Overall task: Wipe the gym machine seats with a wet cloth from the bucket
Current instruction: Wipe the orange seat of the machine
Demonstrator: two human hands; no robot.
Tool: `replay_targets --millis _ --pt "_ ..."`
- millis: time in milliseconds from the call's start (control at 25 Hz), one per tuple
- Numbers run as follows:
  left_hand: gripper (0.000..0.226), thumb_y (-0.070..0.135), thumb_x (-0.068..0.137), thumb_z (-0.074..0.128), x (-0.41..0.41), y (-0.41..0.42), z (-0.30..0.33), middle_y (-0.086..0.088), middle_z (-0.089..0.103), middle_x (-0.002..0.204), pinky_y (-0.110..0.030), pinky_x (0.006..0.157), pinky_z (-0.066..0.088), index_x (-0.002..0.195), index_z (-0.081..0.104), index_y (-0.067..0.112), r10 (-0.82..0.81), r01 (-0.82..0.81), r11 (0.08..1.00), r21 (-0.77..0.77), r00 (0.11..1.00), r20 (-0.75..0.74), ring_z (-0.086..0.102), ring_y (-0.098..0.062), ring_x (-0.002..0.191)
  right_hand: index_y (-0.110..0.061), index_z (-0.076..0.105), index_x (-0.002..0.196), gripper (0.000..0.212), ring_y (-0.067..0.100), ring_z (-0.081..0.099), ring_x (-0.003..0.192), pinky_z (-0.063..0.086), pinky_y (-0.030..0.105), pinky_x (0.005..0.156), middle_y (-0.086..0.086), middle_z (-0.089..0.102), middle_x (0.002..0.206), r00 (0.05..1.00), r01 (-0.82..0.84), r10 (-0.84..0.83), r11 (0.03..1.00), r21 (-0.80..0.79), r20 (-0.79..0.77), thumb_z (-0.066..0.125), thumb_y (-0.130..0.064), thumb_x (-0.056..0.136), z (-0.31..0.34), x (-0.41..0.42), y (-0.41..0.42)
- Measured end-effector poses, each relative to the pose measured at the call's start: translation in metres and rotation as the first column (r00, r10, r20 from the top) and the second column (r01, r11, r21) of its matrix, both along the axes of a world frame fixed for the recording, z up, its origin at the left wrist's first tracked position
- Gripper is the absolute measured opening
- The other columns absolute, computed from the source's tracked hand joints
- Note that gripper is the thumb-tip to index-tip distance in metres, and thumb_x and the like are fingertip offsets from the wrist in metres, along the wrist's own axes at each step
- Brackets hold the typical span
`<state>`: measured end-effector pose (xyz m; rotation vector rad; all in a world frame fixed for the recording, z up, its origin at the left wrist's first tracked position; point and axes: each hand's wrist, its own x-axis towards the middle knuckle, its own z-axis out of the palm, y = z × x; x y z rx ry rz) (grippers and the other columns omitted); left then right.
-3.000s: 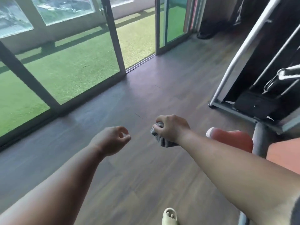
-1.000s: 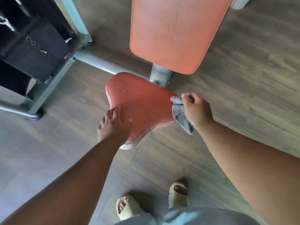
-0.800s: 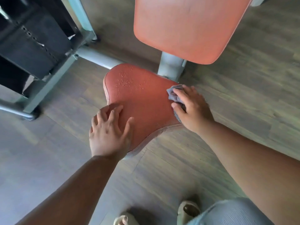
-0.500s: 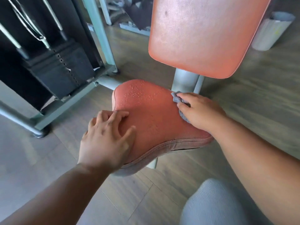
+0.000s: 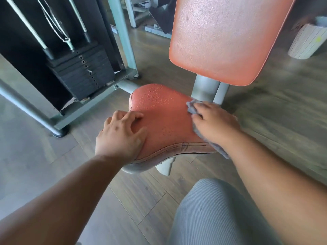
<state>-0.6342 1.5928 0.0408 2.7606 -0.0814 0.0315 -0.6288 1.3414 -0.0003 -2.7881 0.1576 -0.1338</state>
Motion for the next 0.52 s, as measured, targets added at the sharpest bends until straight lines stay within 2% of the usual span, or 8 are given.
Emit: replay_targets --millis 80,160,200,280,360,440,520 --pt "0.042 0.047 0.086 0.048 -0.003 0.0 0.001 0.012 0.044 0.129 -0.039 0.087 0.038 0.128 0.052 0.048 -0.004 0.004 1.0 -0.001 1.0 -0.01 0.04 -0.017 0.122 -0.035 0.049 0.14 0.051 0.013 0.039 0.141 0.038 0.042 0.107 -0.012 0.042 0.154 0.98 -0.189 0.193 0.979 -0.077 0.043 0.027 -0.048 0.096 0.003 -0.015 0.033" --pt "0.043 0.048 0.085 0.047 -0.002 0.001 0.002 0.013 0.044 0.128 -0.039 0.086 0.038 0.128 0.051 0.048 -0.011 0.011 1.0 0.005 1.0 -0.004 0.039 -0.016 0.121 -0.041 0.044 0.147 0.054 0.009 0.034 0.146 0.028 0.045 0.115 -0.016 0.035 0.159 0.95 -0.307 0.308 0.951 -0.031 0.057 0.025 -0.053 0.098 0.008 -0.035 0.029" --pt "0.043 0.048 0.085 0.047 -0.001 0.001 0.001 0.014 0.043 0.128 -0.038 0.085 0.038 0.127 0.051 0.048 -0.016 0.016 1.0 0.009 1.0 0.003 0.039 -0.016 0.122 -0.042 0.044 0.147 0.055 0.008 0.033 0.146 0.024 0.044 0.119 -0.018 0.034 0.159 0.946 -0.316 0.316 0.949 -0.019 0.071 0.023 -0.055 0.098 0.007 -0.034 0.015" --pt "0.042 0.05 0.084 0.045 0.0 0.001 -0.002 0.016 0.043 0.126 -0.036 0.084 0.036 0.125 0.052 0.049 -0.018 0.018 1.0 0.004 1.0 0.017 0.038 -0.014 0.121 -0.039 0.046 0.147 0.048 0.007 0.031 0.146 0.021 0.031 0.119 -0.018 0.034 0.158 0.976 -0.218 0.219 0.974 0.066 -0.006 0.031 -0.047 0.102 0.0 -0.005 -0.019" --pt "0.045 0.053 0.079 0.042 0.002 0.003 -0.003 0.018 0.043 0.125 -0.035 0.084 0.034 0.123 0.053 0.05 -0.008 0.008 1.0 -0.016 0.999 0.032 0.038 -0.013 0.12 -0.037 0.045 0.146 0.045 0.013 0.034 0.144 0.026 0.034 0.118 -0.016 0.036 0.158 0.984 -0.115 0.134 0.982 0.152 -0.116 0.031 -0.041 0.103 0.001 0.028 -0.021" --pt "0.046 0.053 0.079 0.041 0.003 0.003 -0.003 0.018 0.044 0.125 -0.035 0.084 0.035 0.123 0.054 0.05 -0.011 0.012 0.999 -0.029 1.0 0.027 0.039 -0.013 0.121 -0.036 0.043 0.144 0.049 0.015 0.034 0.144 0.031 0.042 0.116 -0.013 0.036 0.158 0.983 -0.158 0.161 0.986 0.046 -0.089 0.027 -0.045 0.098 0.004 0.03 0.011" --pt "0.045 0.052 0.08 0.042 0.001 0.004 -0.003 0.017 0.044 0.126 -0.035 0.084 0.035 0.124 0.053 0.05 -0.02 0.021 1.0 -0.023 0.999 0.028 0.04 -0.014 0.121 -0.039 0.038 0.148 0.051 0.009 0.026 0.148 0.024 0.041 0.119 -0.016 0.028 0.162 0.957 -0.29 0.29 0.957 0.003 -0.032 0.027 -0.049 0.099 0.008 0.0 0.037"
